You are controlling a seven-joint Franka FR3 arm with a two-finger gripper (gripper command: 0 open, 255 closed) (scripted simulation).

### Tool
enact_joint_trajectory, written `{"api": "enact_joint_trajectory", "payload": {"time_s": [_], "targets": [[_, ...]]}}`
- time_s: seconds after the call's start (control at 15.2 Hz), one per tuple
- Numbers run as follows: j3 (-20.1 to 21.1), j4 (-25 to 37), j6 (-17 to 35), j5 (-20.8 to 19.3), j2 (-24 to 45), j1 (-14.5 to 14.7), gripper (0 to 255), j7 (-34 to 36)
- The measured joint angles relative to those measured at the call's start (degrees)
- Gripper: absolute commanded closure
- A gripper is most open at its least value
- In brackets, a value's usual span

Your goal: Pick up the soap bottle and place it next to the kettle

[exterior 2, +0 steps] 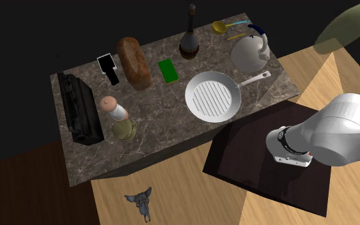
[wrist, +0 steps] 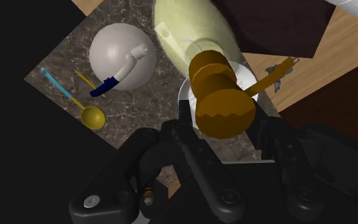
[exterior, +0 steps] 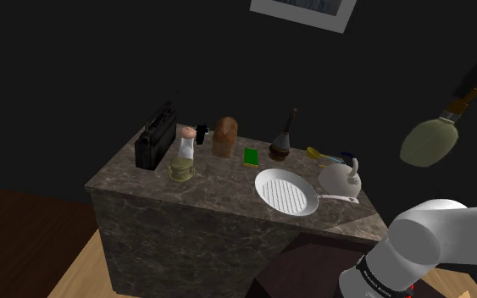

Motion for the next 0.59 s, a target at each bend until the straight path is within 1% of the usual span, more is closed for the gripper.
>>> {"api": "enact_joint_trajectory", "payload": {"time_s": [0.13, 0.26, 0.59], "targets": [[-1.5, 0.8, -1.1, -1.4, -0.7, -0.2, 255, -2.1], [-2.2, 0.2, -1.0, -2.1, -1.4, -0.4, 255, -2.9], [-2.3, -5.5, 1.8, -3.1, -4.3, -1.2, 255, -2.8]]}}
